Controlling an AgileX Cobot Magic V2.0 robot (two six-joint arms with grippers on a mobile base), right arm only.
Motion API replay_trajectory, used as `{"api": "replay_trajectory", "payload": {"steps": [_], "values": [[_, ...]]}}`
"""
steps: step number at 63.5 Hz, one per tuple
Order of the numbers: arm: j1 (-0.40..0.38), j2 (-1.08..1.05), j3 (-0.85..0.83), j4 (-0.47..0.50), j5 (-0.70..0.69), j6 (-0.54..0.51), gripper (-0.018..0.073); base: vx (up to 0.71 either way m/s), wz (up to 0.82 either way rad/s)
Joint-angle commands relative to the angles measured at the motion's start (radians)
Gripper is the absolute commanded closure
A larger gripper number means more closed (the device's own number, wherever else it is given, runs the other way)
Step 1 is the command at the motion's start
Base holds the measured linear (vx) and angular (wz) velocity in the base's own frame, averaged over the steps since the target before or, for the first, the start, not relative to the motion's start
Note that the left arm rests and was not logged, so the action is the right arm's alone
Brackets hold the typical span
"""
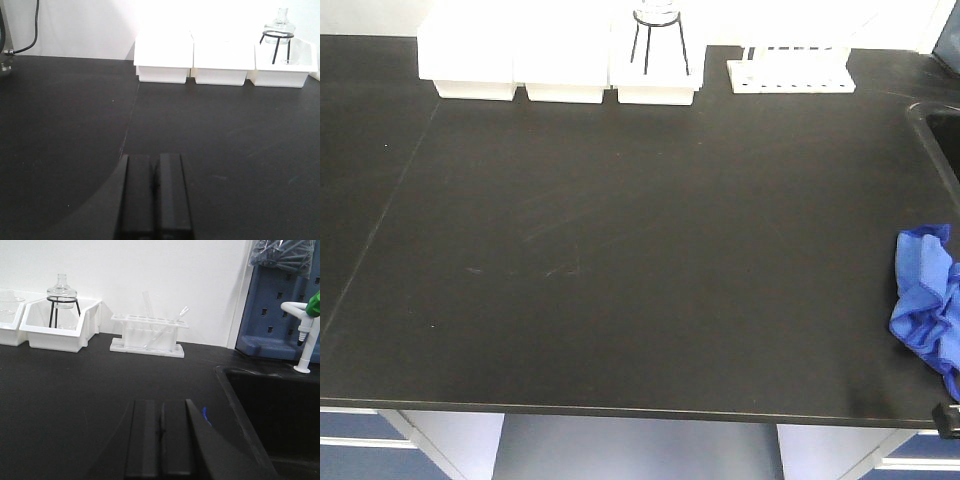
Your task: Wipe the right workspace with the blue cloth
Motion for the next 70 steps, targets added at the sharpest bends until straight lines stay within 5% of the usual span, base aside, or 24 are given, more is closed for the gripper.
{"api": "replay_trajectory", "payload": {"steps": [1, 59, 70], "values": [[-0.007, -0.011, 0.02, -0.001, -0.074, -0.001, 0.0567, 0.0, 0.0], [-0.007, -0.011, 0.02, -0.001, -0.076, -0.001, 0.0567, 0.0, 0.0], [-0.007, -0.011, 0.017, 0.007, -0.178, 0.031, 0.0567, 0.0, 0.0]]}}
